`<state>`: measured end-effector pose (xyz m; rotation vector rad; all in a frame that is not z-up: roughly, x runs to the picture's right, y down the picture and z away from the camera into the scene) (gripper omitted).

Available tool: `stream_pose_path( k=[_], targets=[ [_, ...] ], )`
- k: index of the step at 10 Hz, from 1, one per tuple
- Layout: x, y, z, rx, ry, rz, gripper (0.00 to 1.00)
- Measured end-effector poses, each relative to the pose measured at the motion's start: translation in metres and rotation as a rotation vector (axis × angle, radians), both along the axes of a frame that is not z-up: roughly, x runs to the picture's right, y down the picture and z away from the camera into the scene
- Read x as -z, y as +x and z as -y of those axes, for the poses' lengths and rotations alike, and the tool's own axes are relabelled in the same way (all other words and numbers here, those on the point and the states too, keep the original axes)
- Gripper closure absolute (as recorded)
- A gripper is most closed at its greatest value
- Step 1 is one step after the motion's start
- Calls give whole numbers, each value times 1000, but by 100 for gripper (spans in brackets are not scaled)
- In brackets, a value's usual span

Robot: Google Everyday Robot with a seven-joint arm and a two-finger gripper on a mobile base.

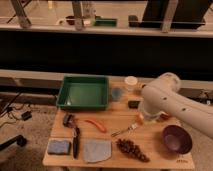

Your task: Place pepper in purple bowl

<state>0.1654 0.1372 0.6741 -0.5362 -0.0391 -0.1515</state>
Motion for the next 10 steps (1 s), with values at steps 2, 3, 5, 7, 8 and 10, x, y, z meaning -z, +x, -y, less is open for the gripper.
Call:
stream_pose_path(
  k=[2, 3, 5, 7, 8, 10],
  targets=[
    [2, -38, -8, 62, 1, 54, 37],
    [2, -37, -8, 61, 1, 52, 37],
    [2, -37, -8, 61, 1, 53, 37],
    [2, -38, -8, 61, 1, 53, 37],
    [2, -37, -8, 60, 1, 52, 37],
    [2, -39, -9, 62, 0, 57, 37]
  ],
)
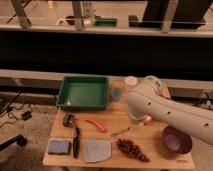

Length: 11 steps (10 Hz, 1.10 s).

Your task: Place pepper in purple bowl

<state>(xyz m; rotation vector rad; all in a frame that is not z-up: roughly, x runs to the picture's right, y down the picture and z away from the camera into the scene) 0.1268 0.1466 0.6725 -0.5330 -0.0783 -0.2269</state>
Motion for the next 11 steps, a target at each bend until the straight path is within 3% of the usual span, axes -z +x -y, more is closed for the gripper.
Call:
stream_pose_path(
  k=[2, 6, 11],
  targets=[
    [-3, -20, 0, 33, 2, 28, 37],
    [-11, -96, -2, 83, 0, 83, 37],
    [-26, -156, -16, 107, -38, 83, 37]
  ],
)
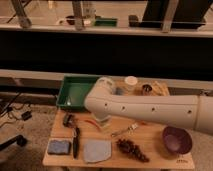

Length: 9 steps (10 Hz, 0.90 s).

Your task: Place pepper in purple bowl

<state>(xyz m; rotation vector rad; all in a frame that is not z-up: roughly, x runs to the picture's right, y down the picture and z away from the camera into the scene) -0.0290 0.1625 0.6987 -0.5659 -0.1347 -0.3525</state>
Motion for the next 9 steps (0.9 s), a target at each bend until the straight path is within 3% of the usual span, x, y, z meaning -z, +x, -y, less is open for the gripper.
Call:
stream_pose_path(
  k=[5, 7, 9],
  targets=[
    [-19, -24, -12, -2, -48, -6, 37],
    [-26, -29, -9, -19, -62, -4, 37],
    [-33, -35, -8, -61, -103, 13, 37]
  ],
)
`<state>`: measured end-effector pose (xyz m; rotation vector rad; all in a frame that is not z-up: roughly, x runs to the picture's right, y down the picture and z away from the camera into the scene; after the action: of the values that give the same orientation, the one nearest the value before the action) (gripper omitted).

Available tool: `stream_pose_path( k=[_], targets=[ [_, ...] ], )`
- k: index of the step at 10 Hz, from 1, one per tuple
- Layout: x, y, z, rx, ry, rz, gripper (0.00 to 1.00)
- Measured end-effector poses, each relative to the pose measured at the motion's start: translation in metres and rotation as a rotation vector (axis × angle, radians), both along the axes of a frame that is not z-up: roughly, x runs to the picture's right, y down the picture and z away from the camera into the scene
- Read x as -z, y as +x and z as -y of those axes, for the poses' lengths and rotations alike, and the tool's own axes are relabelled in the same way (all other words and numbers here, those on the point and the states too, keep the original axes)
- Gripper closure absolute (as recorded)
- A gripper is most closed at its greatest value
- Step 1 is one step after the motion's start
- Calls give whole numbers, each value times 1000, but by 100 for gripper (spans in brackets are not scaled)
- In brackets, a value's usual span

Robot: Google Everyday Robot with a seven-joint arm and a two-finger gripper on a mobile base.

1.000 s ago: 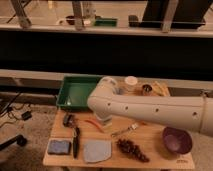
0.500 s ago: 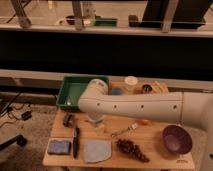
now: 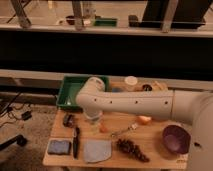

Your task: Place pepper in purple bowl

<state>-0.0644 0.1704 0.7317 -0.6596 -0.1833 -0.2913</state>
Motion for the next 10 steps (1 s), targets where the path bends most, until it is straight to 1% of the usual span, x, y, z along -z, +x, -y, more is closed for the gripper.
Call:
stream_pose_path(
  k=[2, 5, 8, 10],
  targets=[
    [-8, -3, 1, -63, -31, 26, 37],
    [-19, 1, 0, -127, -57, 57, 37],
    [-28, 10, 0, -159, -64, 85, 37],
    [-35, 18, 0, -174, -70, 93, 37]
  ],
)
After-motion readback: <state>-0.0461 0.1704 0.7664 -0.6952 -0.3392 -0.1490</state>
